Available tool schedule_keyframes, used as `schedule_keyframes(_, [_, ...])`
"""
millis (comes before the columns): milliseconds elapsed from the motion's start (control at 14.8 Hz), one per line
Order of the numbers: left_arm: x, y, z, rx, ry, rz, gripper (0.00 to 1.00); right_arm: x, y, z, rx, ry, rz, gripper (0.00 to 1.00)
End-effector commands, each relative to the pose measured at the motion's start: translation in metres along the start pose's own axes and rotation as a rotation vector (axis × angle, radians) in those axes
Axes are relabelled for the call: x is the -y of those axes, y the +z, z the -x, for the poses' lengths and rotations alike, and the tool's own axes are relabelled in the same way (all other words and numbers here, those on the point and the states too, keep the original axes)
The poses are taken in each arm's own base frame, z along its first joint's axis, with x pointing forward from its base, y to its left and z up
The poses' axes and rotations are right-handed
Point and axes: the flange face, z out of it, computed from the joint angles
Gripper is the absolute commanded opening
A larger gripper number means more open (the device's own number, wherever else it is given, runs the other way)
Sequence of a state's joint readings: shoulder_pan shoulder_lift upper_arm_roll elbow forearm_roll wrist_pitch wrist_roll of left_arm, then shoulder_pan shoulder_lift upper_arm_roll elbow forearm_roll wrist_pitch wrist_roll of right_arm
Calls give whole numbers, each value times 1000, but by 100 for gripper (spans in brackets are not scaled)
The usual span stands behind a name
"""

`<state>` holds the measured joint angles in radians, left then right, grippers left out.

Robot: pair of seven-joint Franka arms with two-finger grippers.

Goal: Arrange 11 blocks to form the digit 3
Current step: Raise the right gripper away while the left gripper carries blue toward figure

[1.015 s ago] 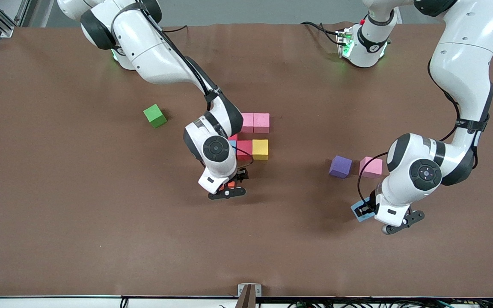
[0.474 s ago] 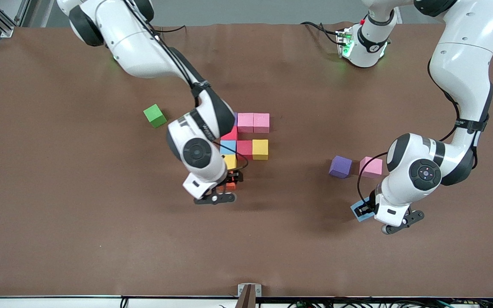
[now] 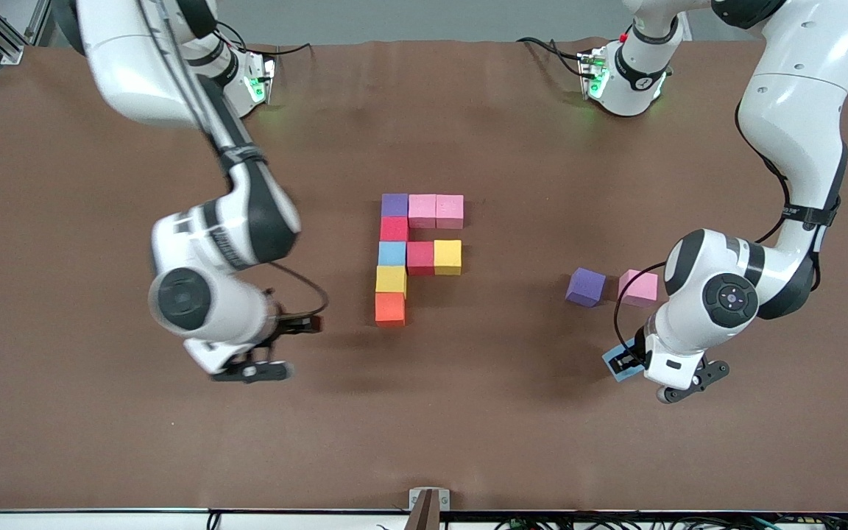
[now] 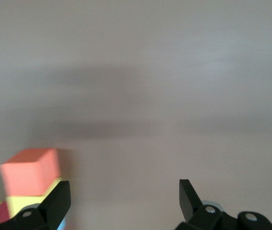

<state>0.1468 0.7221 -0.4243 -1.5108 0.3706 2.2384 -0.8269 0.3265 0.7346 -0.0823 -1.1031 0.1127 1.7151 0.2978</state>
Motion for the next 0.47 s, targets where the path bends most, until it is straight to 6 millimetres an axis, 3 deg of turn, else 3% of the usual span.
schedule_keyframes(0, [-4, -4, 3, -1, -13, -5, 51, -89, -27, -5, 30, 79, 43, 100])
schedule_keyframes(203, [-8, -5, 5, -2, -13, -4, 51, -145, -49, 2, 46, 50, 57, 100])
schedule_keyframes(406, [-9, -5, 6, -2, -11, -4, 51, -194, -54, 22, 65, 36, 60, 100])
